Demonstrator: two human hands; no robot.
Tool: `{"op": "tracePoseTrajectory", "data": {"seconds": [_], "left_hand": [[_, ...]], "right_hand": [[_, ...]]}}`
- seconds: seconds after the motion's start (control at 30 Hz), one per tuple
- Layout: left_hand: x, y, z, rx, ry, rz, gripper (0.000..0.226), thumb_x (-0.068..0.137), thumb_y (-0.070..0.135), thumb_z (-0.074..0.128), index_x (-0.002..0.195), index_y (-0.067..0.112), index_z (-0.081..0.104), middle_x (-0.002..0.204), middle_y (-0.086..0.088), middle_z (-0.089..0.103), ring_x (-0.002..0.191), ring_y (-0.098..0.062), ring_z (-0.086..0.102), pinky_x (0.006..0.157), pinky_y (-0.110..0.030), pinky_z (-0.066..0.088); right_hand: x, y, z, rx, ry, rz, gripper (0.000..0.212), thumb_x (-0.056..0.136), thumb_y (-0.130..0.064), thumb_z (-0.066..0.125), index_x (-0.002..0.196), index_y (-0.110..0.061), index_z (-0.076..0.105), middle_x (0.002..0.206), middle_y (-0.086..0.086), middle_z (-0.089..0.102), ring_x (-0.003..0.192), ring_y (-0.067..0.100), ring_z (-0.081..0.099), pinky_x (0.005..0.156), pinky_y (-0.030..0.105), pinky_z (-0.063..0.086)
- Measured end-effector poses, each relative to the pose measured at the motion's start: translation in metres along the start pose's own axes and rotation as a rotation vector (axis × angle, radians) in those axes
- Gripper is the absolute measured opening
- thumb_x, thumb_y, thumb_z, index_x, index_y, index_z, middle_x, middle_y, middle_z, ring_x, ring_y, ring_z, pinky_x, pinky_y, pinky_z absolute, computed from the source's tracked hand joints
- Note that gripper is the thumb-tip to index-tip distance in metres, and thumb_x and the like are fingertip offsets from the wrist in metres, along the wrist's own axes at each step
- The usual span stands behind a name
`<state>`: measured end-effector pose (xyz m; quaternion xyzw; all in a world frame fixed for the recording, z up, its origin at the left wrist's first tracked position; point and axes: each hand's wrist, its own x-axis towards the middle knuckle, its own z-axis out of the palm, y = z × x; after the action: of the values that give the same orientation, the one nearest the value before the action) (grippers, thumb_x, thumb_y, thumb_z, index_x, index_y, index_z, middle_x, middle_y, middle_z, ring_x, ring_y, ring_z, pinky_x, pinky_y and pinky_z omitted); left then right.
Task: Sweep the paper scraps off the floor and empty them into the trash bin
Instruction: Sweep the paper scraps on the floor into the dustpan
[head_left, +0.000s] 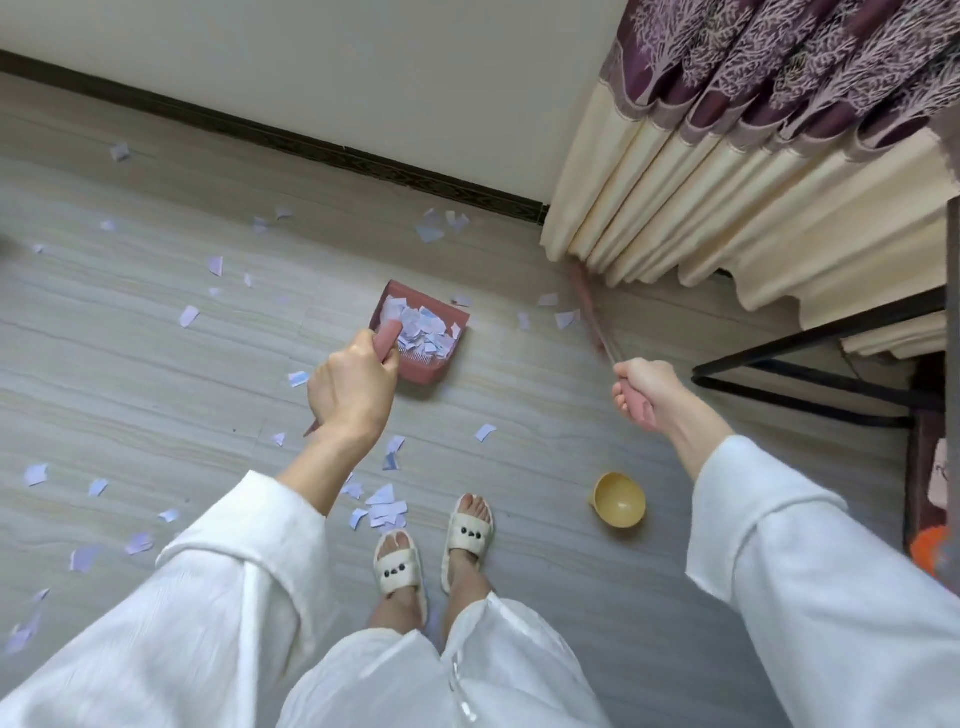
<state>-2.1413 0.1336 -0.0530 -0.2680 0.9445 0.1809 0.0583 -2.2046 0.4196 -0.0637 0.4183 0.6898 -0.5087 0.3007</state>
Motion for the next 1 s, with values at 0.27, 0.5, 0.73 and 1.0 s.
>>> {"op": "tracePoseTrajectory", "data": {"seconds": [0.27,0.5,0.73,1.0], "left_hand": [[0.004,-0.018,0.010,0.016,0.031,-0.046,0.030,0.090,0.034,0.048,0.086,0.005,0.054,0.074,-0.024,0.062,0.070,-0.040,0.055,0.059,-0.035,0.033],[0.003,-0.037,0.002,0.002,0.048,-0.096,0.031,0.090,0.036,0.047,0.084,0.007,0.055,0.076,-0.025,0.063,0.075,-0.043,0.057,0.062,-0.036,0.035],[-0.002,-0.062,-0.020,0.010,0.082,-0.117,0.033,0.091,0.038,0.046,0.091,0.007,0.058,0.077,-0.025,0.064,0.076,-0.043,0.058,0.064,-0.037,0.037],[-0.024,-0.109,-0.042,-0.019,0.117,-0.214,0.033,0.090,0.038,0.047,0.086,0.007,0.056,0.076,-0.025,0.063,0.074,-0.043,0.058,0.064,-0.037,0.037]], "right_hand": [[0.039,-0.009,0.006,-0.141,-0.031,0.008,0.014,0.096,-0.002,0.043,0.110,-0.003,0.044,0.065,0.011,0.045,0.038,0.014,0.045,0.028,0.010,0.032],[0.013,0.005,0.047,-0.266,-0.184,0.004,0.009,0.095,0.000,0.040,0.087,-0.002,0.044,0.063,0.011,0.043,0.021,0.008,0.040,0.029,0.011,0.033],[-0.027,0.006,0.083,-0.454,-0.348,-0.018,0.015,0.094,-0.005,0.043,0.078,-0.006,0.043,0.059,0.008,0.047,0.021,0.009,0.039,0.031,0.010,0.031],[-0.043,-0.007,0.089,-0.520,-0.273,-0.112,0.017,0.094,-0.013,0.050,0.078,-0.008,0.047,0.058,0.007,0.050,0.021,0.008,0.040,0.030,0.010,0.030]]}}
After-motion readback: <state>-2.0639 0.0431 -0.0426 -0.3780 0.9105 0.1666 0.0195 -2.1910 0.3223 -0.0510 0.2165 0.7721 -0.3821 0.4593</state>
